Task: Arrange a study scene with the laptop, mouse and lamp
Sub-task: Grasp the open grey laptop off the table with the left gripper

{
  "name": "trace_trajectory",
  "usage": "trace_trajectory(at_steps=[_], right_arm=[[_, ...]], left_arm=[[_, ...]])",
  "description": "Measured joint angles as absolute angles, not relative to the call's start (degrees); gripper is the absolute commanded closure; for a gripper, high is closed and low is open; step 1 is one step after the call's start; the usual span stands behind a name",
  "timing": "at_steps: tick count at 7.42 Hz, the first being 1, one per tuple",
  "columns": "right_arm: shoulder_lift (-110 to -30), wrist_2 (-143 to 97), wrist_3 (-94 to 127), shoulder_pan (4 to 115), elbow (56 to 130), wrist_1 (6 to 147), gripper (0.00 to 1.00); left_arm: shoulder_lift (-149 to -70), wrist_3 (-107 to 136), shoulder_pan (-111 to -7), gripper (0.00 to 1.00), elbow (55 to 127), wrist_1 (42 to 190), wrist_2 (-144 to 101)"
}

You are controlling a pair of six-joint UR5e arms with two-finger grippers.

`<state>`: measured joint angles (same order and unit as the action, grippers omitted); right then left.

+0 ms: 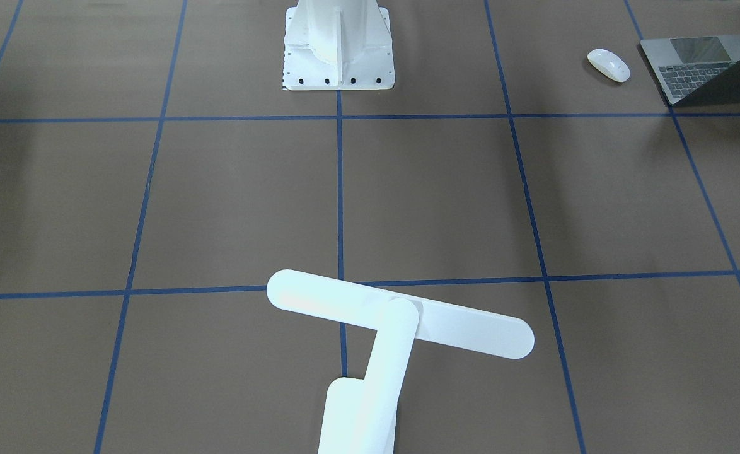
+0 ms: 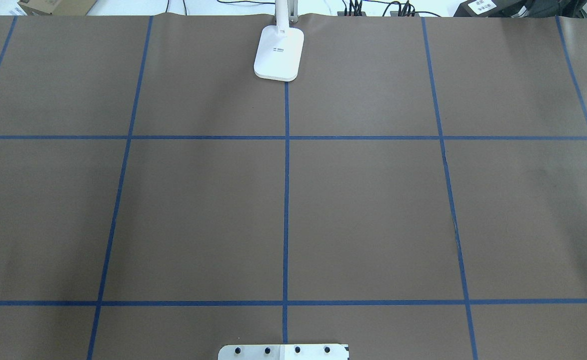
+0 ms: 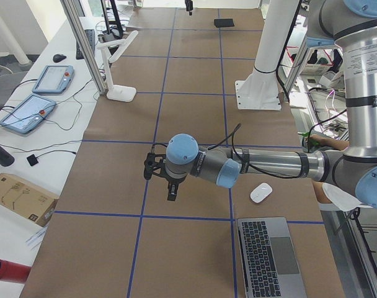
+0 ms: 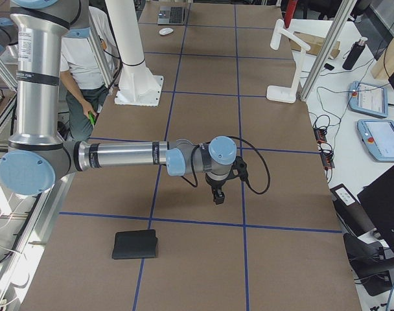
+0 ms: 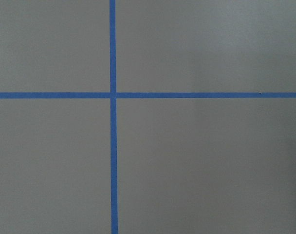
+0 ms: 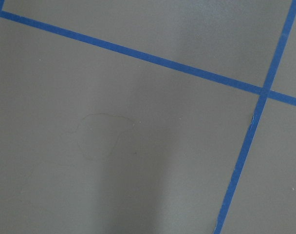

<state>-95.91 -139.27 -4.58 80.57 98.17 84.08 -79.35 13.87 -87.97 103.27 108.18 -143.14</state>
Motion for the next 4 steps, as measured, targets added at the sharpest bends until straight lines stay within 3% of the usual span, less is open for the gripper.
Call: trace_trajectory(at_steps=[4], right_arm=[[-96.5,-139.5,-4.6,80.5,94.4,74.8,0.01]], left_arm=[[-77.0,13.9,-88.2,0.00,105.5,108.0,-142.9]])
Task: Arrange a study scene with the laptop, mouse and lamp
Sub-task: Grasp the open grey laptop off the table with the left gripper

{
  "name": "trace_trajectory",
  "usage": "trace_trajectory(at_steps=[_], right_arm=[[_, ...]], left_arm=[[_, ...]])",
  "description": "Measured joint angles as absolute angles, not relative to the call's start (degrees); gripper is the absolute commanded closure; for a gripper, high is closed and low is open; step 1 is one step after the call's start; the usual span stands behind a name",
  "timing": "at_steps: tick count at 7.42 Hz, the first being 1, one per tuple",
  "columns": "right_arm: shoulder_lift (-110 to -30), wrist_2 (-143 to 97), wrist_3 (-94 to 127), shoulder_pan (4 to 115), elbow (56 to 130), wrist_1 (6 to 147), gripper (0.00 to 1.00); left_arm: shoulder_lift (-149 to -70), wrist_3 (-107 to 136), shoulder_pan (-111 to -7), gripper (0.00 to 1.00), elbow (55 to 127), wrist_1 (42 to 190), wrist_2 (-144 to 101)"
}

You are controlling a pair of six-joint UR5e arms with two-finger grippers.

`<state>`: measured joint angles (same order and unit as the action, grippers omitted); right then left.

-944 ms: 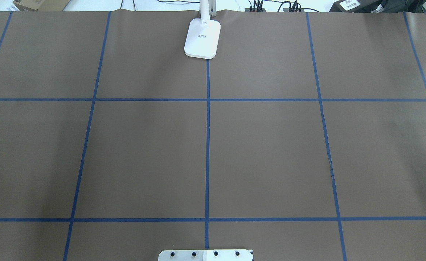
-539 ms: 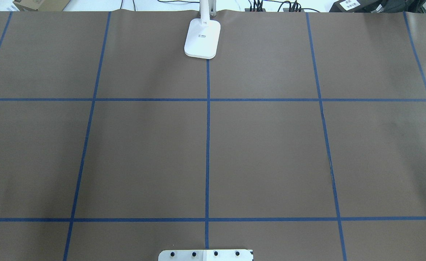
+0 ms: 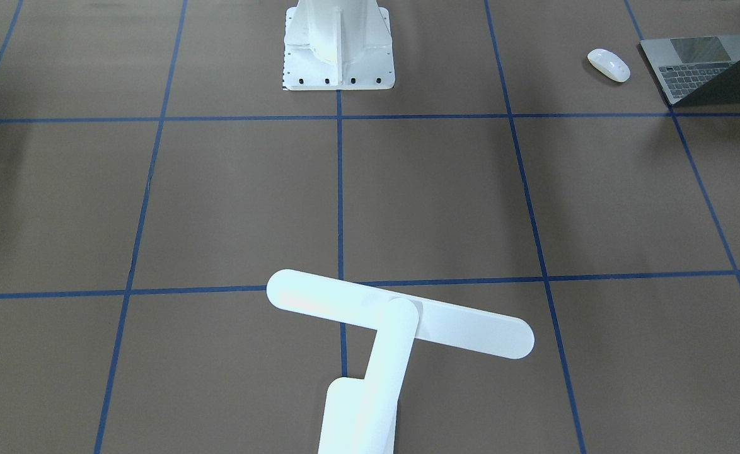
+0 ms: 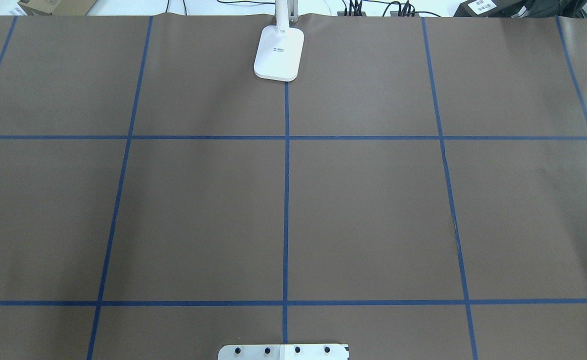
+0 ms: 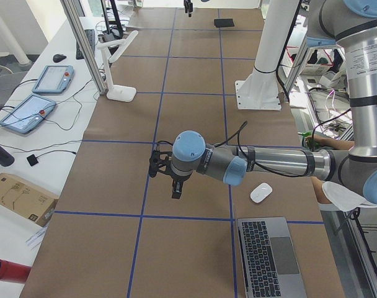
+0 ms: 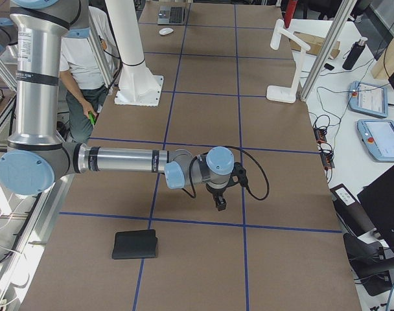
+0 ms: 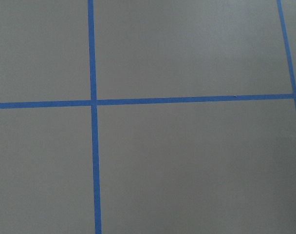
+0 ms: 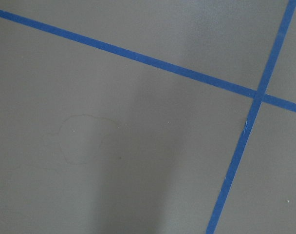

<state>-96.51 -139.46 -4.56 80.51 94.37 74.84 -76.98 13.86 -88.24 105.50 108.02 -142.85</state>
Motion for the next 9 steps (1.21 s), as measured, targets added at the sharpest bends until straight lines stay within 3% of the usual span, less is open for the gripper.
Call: trace_trajectory(at_steps=[5,9], right_arm=[[-95.8,-139.1,-4.4,79.7,93.2,74.3,0.01],[-93.4,-139.2,-4.4,79.6,92.8,74.2,0.01]], left_arm=[[-76.9,17.2,-89.3,0.00,104.2,104.2,-135.5],[-77.2,17.8,-102.6,0.00,104.0,84.1,-134.2]])
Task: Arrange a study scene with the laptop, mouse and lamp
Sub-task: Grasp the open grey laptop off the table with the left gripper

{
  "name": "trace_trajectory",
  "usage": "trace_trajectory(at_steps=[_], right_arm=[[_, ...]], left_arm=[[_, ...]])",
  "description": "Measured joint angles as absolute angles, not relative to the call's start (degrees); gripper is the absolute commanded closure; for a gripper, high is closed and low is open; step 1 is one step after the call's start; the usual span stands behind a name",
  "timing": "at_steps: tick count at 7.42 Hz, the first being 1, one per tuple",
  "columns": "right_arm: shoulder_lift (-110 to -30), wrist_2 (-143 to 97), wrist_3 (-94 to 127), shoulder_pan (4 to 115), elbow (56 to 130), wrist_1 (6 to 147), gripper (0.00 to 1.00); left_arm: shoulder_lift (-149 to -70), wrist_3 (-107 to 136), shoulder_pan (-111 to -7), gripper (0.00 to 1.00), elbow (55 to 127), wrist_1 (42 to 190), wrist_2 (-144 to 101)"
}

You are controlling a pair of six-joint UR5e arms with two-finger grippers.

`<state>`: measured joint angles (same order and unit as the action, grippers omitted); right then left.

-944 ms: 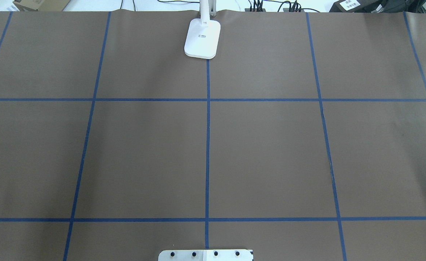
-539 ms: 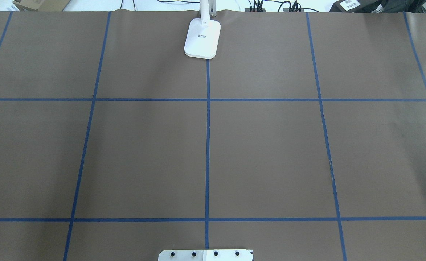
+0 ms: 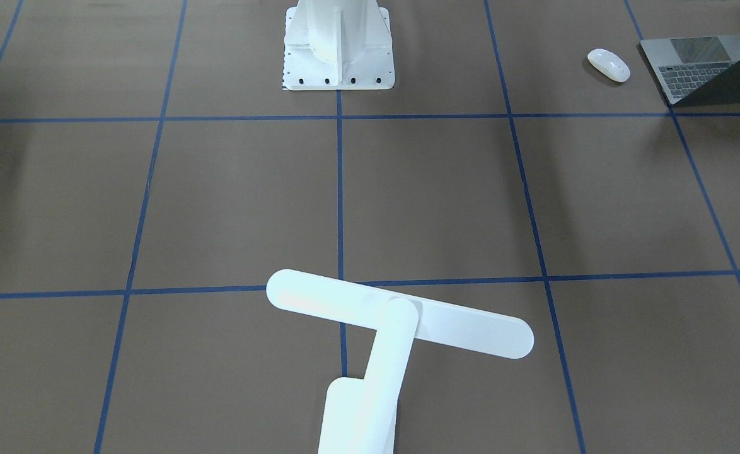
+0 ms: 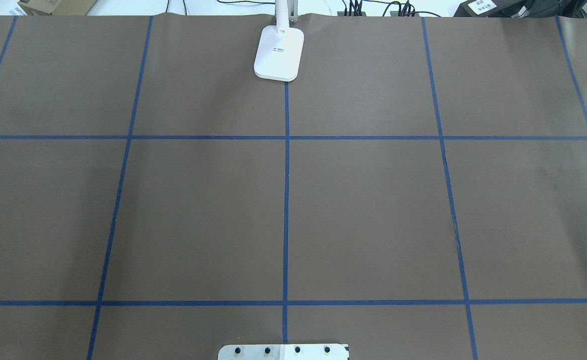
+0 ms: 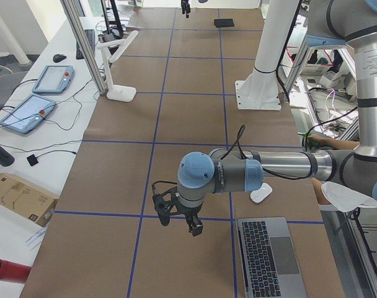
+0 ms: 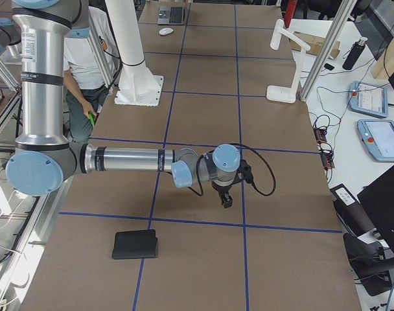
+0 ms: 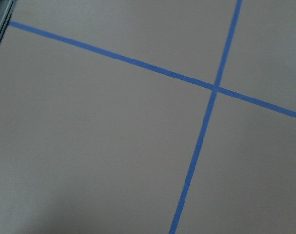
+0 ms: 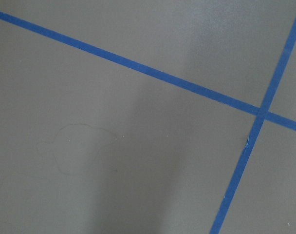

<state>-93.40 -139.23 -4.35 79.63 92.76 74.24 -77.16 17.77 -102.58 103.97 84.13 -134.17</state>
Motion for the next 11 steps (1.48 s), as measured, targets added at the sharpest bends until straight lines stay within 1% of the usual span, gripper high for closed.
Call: trace_trajectory(at_steps=[1,2,4,5,6,8,11], right_arm=[[-92.5,-139.3,-4.1,79.6,92.6,74.3,0.01],[-91.7,-139.6,-3.4,79.6,92.4,74.5,0.01],[-91.6,-141.1,-2.5,79.6,92.4,74.3,0.01],[-91.5,-141.7,-2.5,79.6,92.5,74.2,0.01],[-91.4,-142.0,-2.6,79.5,92.7,74.1,0.01],[-91.3,-142.3,-2.7,79.6,93.2,74.0,0.01],[-91.4,-142.3,-2.7,79.6,93.9,74.0,0.01]], left_arm=[[-75.8,18.2,-106.2,0.00,104.3,81.1,-133.9],[-72.8,19.6,-109.3,0.00,105.7,79.7,-133.8],[-64.3,24.4,-112.1,0.00,110.1,78.8,-133.7],[-61.6,26.7,-112.5,0.01,111.2,78.7,-133.7],[-60.4,31.0,-112.7,0.01,111.3,78.6,-133.6],[-60.6,40.4,-112.6,0.01,110.2,78.7,-132.9],[-62.7,47.2,-112.5,0.03,106.1,79.5,-130.3]])
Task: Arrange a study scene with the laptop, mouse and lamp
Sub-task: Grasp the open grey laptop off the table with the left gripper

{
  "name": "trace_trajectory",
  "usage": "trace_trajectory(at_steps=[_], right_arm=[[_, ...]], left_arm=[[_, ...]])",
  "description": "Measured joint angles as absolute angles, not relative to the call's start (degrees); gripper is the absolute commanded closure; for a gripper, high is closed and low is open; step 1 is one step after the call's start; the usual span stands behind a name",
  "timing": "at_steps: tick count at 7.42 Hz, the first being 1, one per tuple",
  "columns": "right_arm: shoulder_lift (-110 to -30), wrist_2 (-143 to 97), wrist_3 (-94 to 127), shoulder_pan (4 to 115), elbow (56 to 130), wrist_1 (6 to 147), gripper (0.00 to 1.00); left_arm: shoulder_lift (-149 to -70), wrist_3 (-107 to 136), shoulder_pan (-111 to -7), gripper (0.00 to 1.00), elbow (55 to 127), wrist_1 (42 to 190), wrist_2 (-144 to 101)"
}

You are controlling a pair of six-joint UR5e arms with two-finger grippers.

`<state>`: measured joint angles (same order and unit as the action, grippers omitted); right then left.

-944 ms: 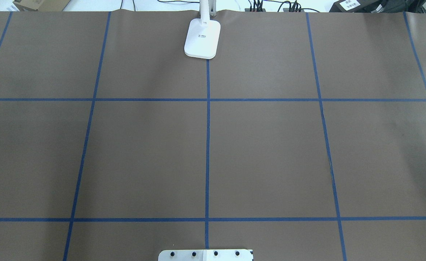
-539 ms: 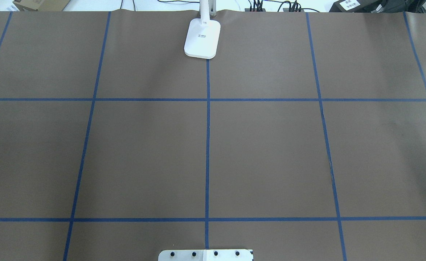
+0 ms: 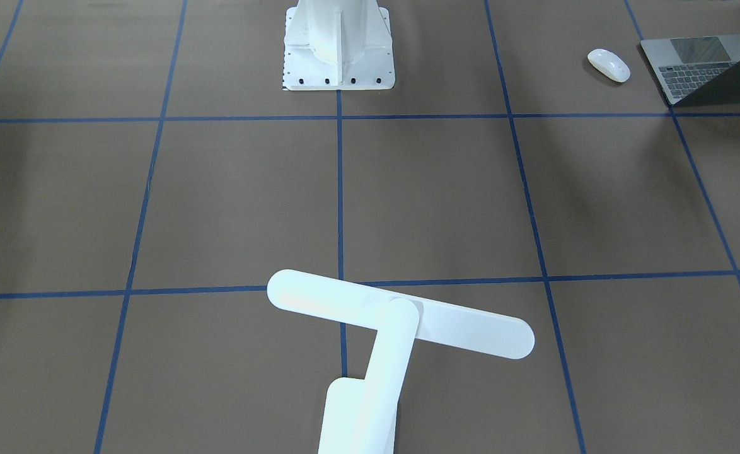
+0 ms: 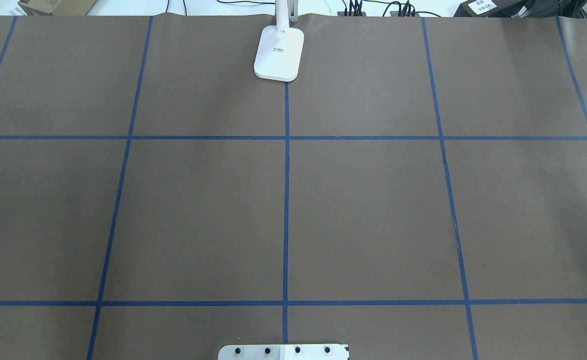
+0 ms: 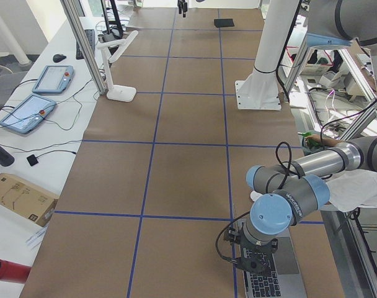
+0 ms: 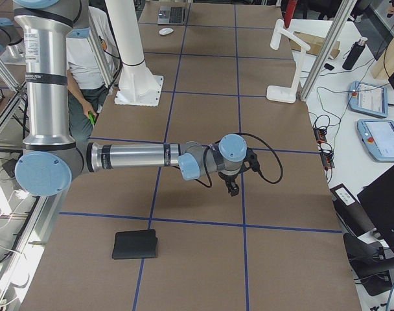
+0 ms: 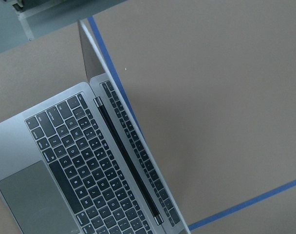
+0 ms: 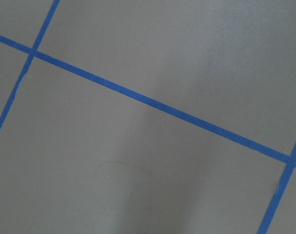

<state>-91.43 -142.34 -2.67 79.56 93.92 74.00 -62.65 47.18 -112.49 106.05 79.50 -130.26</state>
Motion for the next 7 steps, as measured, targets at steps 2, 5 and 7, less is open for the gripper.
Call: trace_trajectory(at_steps=[2,5,7], right_arm=[[-91.5,-142.4,-2.6,79.5,94.2,74.0,0.01],[-91.5,-142.5,-2.6,79.5,94.3,74.0,0.01],[-91.6,-142.6,-2.6,79.5,94.4,74.1,0.01]], left_arm=[[-63.2,52.0,-112.4,0.04,104.8,81.0,-129.5],[-63.3,58.4,-112.1,0.06,104.2,82.3,-129.8],[-63.3,59.1,-112.0,0.06,103.3,82.4,-130.2]])
